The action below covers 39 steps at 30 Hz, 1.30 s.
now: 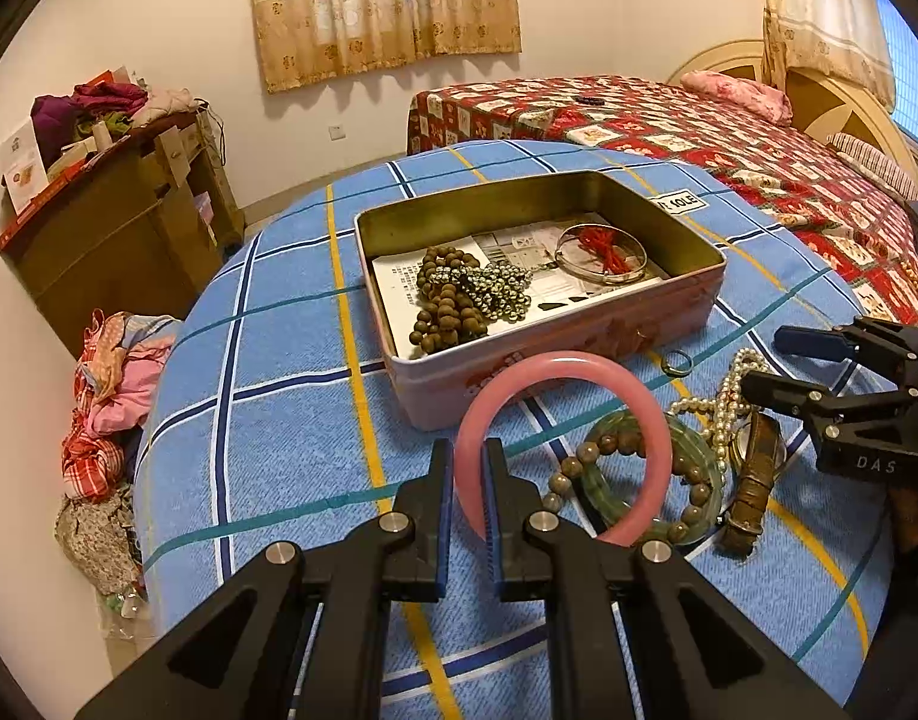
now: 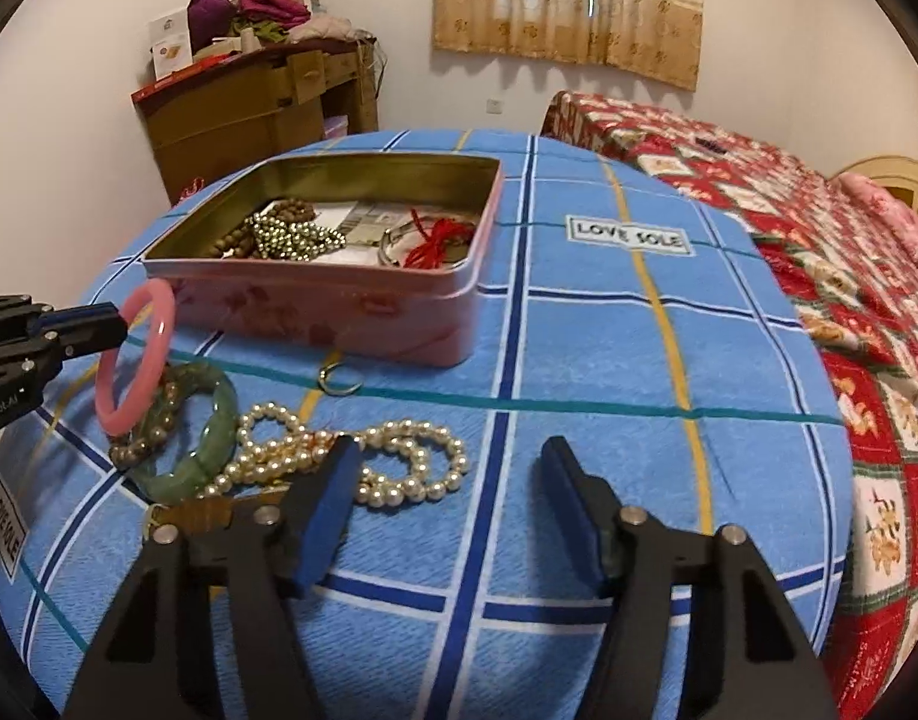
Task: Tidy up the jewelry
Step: 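Close the left tool on the pink bangle while the right tool grasps the pearl necklace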
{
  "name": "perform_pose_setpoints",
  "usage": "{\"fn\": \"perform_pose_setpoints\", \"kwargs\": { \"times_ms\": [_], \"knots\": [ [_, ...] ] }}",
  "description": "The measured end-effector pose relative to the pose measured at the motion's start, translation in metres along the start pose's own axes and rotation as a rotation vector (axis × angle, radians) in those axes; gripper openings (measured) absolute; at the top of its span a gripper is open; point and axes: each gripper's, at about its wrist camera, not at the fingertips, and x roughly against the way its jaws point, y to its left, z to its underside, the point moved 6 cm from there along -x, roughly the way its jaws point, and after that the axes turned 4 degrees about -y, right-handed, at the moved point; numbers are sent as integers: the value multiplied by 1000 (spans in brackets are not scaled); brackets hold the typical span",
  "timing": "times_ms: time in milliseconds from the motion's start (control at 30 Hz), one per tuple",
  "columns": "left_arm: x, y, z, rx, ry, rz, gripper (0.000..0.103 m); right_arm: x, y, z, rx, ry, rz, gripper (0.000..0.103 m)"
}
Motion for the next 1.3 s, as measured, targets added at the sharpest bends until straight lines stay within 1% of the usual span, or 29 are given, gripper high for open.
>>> {"fn": "perform_pose_setpoints", "kwargs": {
  "times_ms": [33, 67, 100, 200, 233, 433, 500, 667, 733, 867, 967, 1000, 1033, 1067, 1133, 1200, 1267, 1300],
  "knots": [
    [0, 0, 0, 1, 0, 0, 8, 0, 0, 0, -3, 3, -15, 54],
    [1, 0, 0, 1, -2, 0, 8, -1, 3, 0, -1, 4, -44, 39],
    [2, 1, 0, 3, -3, -1, 8, 0, 7, 1, 5, 3, -72, 33],
    [5, 4, -1, 10, -8, -3, 8, 4, 13, 2, 29, -10, -65, 23],
    [7, 5, -2, 12, -12, -6, 8, 5, 13, 1, 33, -17, -53, 8],
    [11, 12, -3, 20, -20, -12, 8, 11, 7, 0, 31, -34, 2, 7],
    [13, 13, -4, 24, -23, -13, 8, 10, 4, -3, 28, -40, 8, 7],
    [21, 16, -8, 31, -42, -15, 8, 23, 5, -14, 37, -86, 23, 7],
    [25, 17, -11, 33, -53, -15, 8, 29, 7, -20, 41, -110, 27, 3],
    [29, 18, -16, 32, -67, -18, 8, 35, 8, -29, 48, -128, 25, 3],
    [27, 19, -16, 33, -61, -19, 8, 26, 8, -25, 69, -85, 17, 3],
    [26, 19, -15, 32, -56, -20, 8, 24, 8, -24, 70, -84, 22, 4],
    [25, 19, -14, 34, -51, -19, 8, 21, 6, -22, 58, -75, 18, 14],
    [24, 19, -12, 35, -48, -18, 8, 18, 5, -19, 45, -56, 5, 36],
    [22, 19, -10, 34, -41, -15, 8, 11, 4, -16, 23, -30, -19, 59],
    [21, 19, -10, 35, -38, -14, 8, 8, 6, -12, 31, -14, -31, 59],
    [20, 19, -9, 36, -35, -11, 8, -1, 10, -6, 51, 28, -36, 59],
    [20, 18, -8, 37, -35, -10, 8, -2, 9, -6, 52, 22, -31, 60]
  ]
}}
